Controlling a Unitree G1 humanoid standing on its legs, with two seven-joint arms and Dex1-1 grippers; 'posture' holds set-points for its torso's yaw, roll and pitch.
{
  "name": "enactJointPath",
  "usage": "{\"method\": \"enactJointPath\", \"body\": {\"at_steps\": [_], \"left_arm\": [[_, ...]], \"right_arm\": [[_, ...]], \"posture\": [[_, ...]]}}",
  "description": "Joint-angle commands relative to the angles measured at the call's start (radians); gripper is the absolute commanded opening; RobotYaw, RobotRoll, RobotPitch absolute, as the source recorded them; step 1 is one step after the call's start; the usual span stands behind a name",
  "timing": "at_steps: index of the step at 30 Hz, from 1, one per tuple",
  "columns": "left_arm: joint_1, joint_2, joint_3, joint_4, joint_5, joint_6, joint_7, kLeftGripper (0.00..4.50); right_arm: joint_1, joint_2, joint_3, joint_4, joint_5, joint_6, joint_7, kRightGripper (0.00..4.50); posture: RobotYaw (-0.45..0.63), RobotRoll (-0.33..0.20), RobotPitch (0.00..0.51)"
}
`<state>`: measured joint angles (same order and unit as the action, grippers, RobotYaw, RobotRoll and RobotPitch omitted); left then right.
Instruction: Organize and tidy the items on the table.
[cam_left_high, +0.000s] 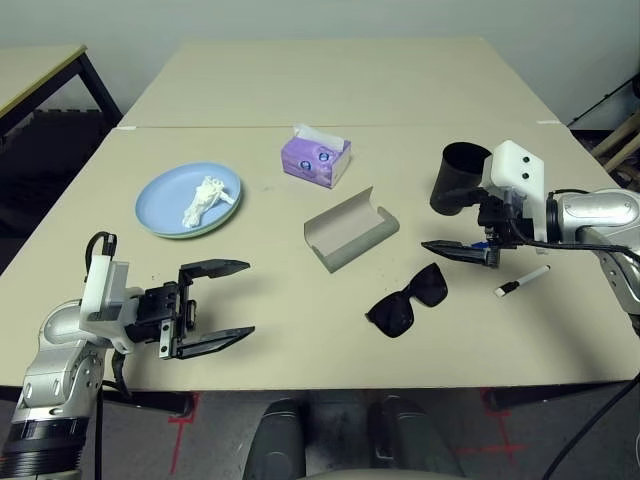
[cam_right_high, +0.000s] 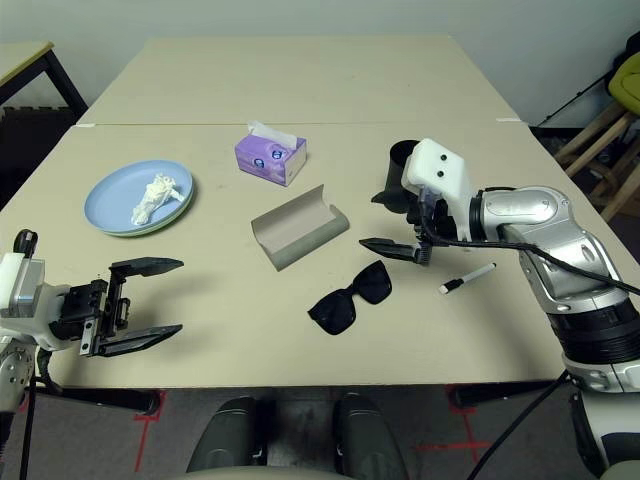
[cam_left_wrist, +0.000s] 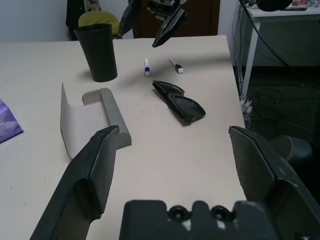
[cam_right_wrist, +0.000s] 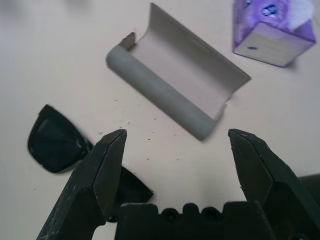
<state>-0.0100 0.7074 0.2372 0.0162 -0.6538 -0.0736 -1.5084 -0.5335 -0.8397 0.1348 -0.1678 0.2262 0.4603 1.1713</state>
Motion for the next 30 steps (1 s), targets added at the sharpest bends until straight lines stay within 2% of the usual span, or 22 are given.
{"method": "enactJointPath", "body": {"at_steps": [1,13,19,30], "left_arm": [[-0.016,0.012,0.012,0.018,0.022,0.004,0.03,4.47],[0.01,0.021,0.012,-0.026,0.025,0.043,0.102,4.47],[0.034,0.031,0.016,-0.031,0.02,0.033,0.084,4.47],[0.06,0.046,0.004,-0.026,0.044,-0.009,0.012,4.47]], "right_arm": [[-0.02,-0.026,0.046,-0.031,-0.025,-0.05,0.048,4.5],[-0.167,-0.059,0.249,-0.045,-0.207,-0.162,0.197,4.5],[-0.222,-0.027,0.298,-0.022,-0.249,-0.182,0.246,4.5],[-0.242,-0.014,0.364,0.003,-0.317,-0.233,0.333,4.5]], "posture": [[0.11,0.0,0.076],[0.13,0.0,0.072],[0.14,0.0,0.067],[0.14,0.0,0.072]]}}
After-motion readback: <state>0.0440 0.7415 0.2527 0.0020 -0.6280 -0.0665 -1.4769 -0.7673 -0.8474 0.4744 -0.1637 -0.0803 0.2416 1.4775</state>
